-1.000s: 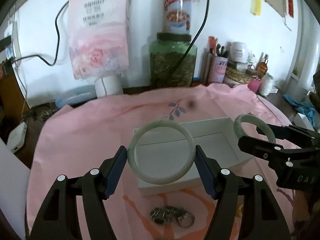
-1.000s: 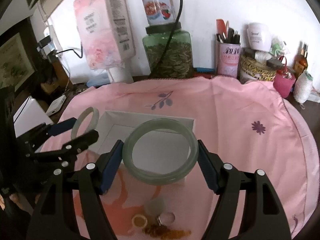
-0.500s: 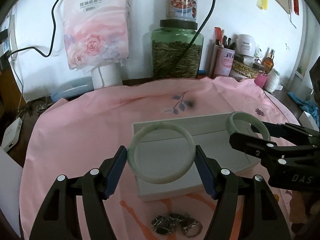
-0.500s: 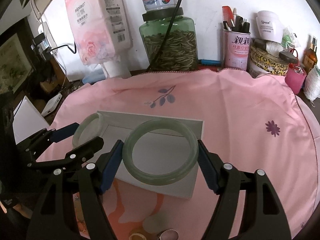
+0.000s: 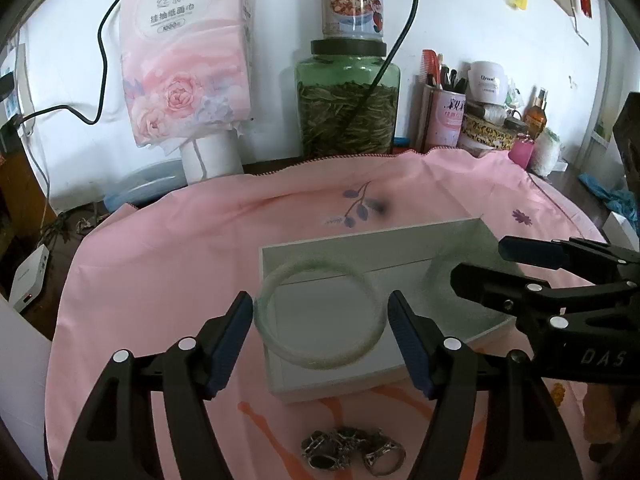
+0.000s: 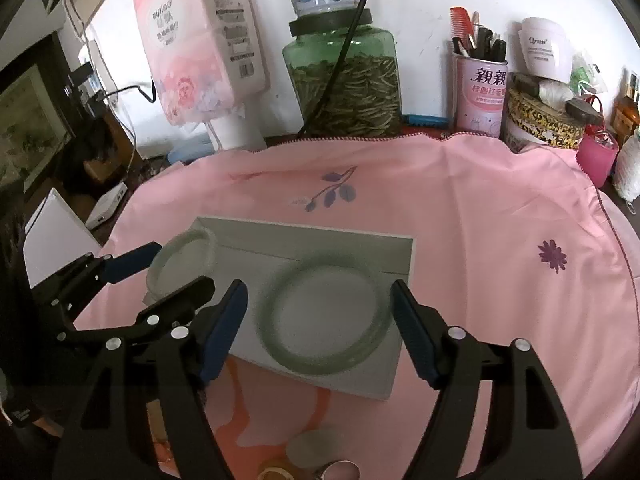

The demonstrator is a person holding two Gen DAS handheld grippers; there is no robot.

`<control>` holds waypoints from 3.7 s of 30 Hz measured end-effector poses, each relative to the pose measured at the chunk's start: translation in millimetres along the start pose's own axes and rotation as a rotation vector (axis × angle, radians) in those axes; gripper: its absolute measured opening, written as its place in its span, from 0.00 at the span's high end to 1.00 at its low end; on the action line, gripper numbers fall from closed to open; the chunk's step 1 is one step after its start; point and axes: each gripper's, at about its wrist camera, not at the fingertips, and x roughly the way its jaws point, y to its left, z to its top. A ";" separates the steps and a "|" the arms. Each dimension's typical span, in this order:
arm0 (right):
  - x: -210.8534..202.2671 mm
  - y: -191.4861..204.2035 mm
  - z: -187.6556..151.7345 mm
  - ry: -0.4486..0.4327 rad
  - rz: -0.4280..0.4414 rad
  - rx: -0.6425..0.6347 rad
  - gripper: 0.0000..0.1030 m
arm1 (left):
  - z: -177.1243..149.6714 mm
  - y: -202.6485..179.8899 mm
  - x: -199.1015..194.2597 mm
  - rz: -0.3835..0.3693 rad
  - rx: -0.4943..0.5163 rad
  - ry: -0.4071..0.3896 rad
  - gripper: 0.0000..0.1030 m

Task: Organize jewelry
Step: 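Lower both bangles into the white box and open both tools, then withdraw both tools and move the left tool over the silver charm bracelet, then close the left tool on the silver charm bracelet and lift it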

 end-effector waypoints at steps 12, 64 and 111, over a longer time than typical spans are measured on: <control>-39.2 -2.2 -2.2 -0.070 0.002 0.022 0.27 | -0.1 26.5 -20.3 0.000 -0.105 0.002 0.31; -58.4 -52.7 -98.8 0.019 -0.067 0.211 0.07 | -75.1 -8.5 -16.1 0.120 0.121 0.117 0.20; -60.7 -44.0 -98.7 -0.001 -0.076 0.151 0.07 | -72.0 18.2 -13.8 0.012 0.051 0.130 0.70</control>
